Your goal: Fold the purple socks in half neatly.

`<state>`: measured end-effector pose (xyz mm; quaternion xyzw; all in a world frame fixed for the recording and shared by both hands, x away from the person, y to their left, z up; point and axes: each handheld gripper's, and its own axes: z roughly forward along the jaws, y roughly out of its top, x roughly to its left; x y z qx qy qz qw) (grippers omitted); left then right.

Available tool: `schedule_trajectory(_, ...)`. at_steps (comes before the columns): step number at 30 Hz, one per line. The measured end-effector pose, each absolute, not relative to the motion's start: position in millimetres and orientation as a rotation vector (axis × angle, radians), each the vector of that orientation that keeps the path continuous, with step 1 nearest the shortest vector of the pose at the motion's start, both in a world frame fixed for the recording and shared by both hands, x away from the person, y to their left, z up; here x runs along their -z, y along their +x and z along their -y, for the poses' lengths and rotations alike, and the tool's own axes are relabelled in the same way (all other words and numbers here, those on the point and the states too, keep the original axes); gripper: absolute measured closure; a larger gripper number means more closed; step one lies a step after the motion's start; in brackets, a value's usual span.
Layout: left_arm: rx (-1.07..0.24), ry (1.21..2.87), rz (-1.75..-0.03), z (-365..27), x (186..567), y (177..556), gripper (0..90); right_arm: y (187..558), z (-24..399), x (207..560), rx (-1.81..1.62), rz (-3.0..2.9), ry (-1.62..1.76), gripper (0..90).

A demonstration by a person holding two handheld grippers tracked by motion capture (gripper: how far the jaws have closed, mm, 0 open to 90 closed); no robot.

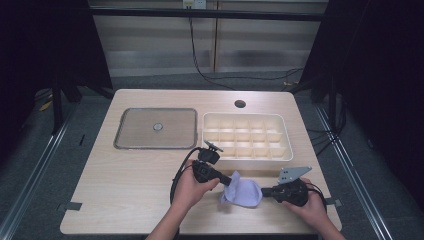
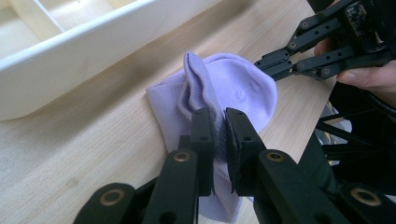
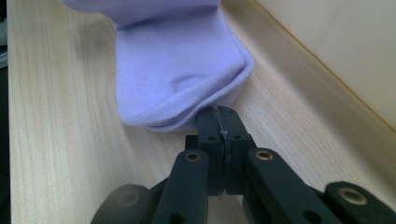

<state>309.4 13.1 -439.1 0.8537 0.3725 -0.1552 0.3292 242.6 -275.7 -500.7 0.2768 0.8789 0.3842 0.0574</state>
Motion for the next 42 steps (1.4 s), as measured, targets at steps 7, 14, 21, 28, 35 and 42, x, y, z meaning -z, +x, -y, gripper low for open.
schedule_trajectory(7, 0.409, 2.24, -0.979, -10.4, 440.6, 309.8, 82.4, 243.6, 273.7, 501.5, -1.167, -2.669, 0.829, 89.0)
schedule_trajectory(14, 0.416, 2.249, -0.972, -6.6, 441.0, 309.0, 82.3, 244.3, 270.5, 501.5, -1.17, -2.675, 0.813, 89.0)
schedule_trajectory(21, 0.41, 2.255, -0.98, -4.5, 441.0, 309.3, 82.4, 244.9, 268.3, 501.7, -1.173, -2.68, 0.805, 88.9)
schedule_trajectory(28, 0.406, 2.262, -0.973, -3.2, 441.2, 309.0, 82.4, 244.9, 267.6, 501.6, -1.17, -2.678, 0.803, 88.8)
schedule_trajectory(35, 0.411, 2.266, -0.963, 0.2, 440.6, 308.7, 82.4, 246.2, 266.1, 502.1, -1.182, -2.682, 0.802, 89.2)
schedule_trajectory(42, 0.403, 2.279, -0.96, 1.5, 441.7, 308.8, 82.4, 246.5, 266.2, 502.5, -1.189, -2.683, 0.807, 89.4)
